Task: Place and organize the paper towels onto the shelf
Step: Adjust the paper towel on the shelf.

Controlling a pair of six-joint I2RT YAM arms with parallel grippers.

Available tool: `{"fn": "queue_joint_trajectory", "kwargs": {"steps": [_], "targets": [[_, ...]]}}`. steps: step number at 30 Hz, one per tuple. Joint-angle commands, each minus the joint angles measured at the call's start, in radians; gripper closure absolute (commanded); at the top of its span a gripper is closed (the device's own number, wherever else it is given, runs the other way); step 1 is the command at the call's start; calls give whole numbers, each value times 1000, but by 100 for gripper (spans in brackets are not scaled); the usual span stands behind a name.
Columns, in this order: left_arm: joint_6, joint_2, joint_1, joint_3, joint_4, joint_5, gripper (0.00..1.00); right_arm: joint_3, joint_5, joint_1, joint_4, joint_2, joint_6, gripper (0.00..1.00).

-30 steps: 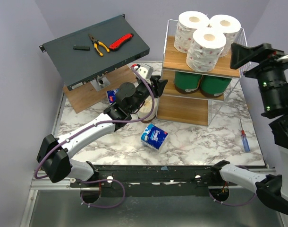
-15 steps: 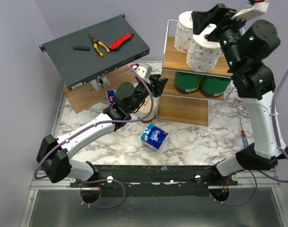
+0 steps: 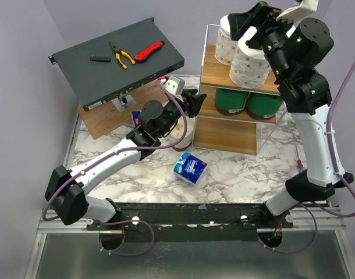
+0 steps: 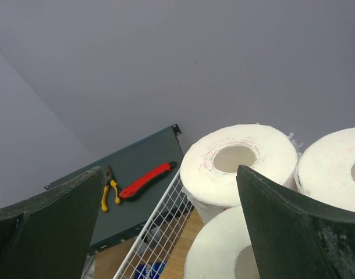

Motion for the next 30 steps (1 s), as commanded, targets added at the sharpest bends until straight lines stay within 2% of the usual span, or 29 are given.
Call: {"fn": "queue_joint_trajectory", "kwargs": {"steps": [1,24,27,30], "targets": [[-12,-3,3,-14,28,29,57,18,-51,-5,-24,42,16,3],[-34,11,4,-7,26,47,57,37,-235,-4,-61,129,85,3],[-36,11,5,-7,26,47,57,32,-212,-4,-57,117,83,3],[-30,4,4,-10,26,43,57,23,-121,-4,-30,70,67,2]]}}
